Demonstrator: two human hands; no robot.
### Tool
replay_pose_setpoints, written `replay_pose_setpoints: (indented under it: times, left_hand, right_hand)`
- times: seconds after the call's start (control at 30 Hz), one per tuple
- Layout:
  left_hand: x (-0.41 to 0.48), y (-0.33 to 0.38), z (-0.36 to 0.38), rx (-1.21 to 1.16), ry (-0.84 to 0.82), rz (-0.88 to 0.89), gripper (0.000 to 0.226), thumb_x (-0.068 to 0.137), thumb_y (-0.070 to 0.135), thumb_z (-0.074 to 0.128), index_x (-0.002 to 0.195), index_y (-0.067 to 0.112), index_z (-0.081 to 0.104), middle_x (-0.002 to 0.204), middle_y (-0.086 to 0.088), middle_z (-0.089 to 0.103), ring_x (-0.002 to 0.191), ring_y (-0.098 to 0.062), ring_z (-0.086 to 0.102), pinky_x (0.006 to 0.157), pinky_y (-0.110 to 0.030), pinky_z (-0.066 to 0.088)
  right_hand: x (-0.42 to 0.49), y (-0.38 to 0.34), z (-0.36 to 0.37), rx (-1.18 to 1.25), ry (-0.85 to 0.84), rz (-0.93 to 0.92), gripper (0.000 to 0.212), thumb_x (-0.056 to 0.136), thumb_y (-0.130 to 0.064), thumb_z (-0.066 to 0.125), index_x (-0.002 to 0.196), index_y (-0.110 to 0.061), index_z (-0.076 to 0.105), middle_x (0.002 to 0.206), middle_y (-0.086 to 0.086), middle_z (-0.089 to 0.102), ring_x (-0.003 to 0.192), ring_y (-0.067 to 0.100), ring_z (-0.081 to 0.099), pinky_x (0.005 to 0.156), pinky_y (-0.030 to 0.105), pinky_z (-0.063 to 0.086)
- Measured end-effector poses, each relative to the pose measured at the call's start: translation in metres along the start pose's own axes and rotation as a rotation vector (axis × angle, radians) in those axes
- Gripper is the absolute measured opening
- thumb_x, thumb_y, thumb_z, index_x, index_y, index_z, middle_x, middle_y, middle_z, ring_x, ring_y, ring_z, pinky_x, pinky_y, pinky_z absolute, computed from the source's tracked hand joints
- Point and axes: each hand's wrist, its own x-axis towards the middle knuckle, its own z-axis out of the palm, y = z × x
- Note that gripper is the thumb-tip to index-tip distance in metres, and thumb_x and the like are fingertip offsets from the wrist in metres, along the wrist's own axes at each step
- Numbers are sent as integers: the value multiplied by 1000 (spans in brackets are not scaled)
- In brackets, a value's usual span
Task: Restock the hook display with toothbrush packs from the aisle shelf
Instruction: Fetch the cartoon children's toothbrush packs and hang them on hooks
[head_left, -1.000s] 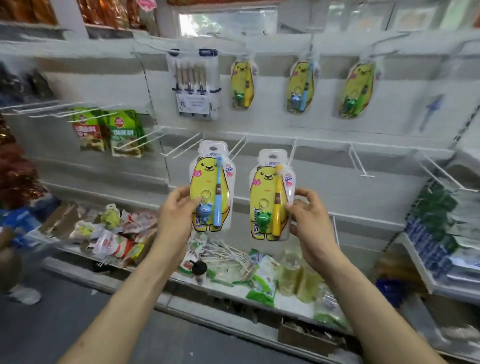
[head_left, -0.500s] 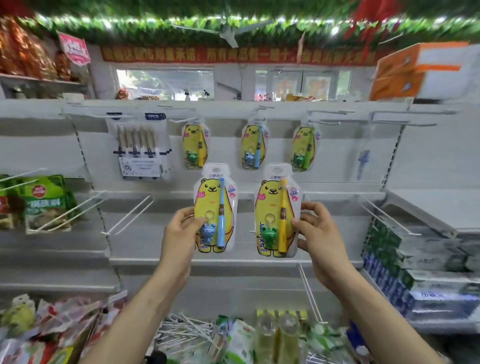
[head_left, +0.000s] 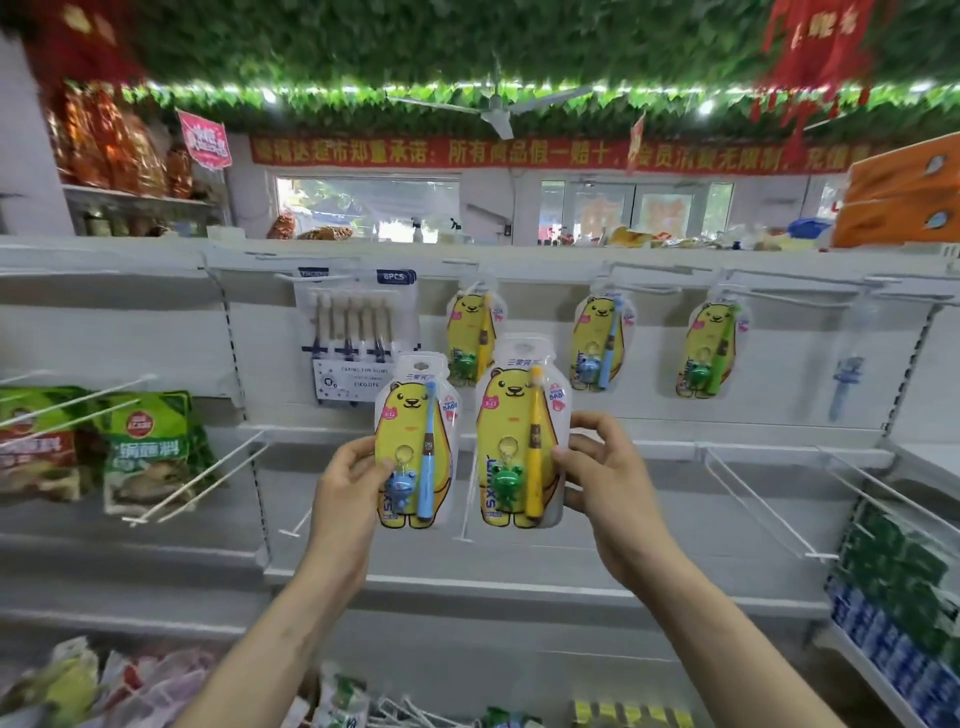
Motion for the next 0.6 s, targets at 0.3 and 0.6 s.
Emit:
replay_pose_setpoints:
  times: [0.3, 0.6]
  left_hand:
    - [70, 3, -55, -11, -19, 5, 17, 104, 9, 61, 117, 19, 65, 104, -2, 80, 97, -24, 78, 87, -47, 61]
    - [91, 0, -49, -65, -92, -14, 18, 102, 7, 62, 118, 16, 64, 109, -7, 79, 99, -29, 77, 88, -50, 62]
  right_hand:
    - [12, -2, 74, -29, 14, -158, 26, 105, -3, 52, 123, -22, 56, 110, 5, 77, 100, 28, 76, 84, 59, 62]
    - [16, -13, 85, 7, 71, -200, 23, 107, -6, 53, 121, -22, 57, 106, 2, 78, 98, 23, 77, 74, 43, 64]
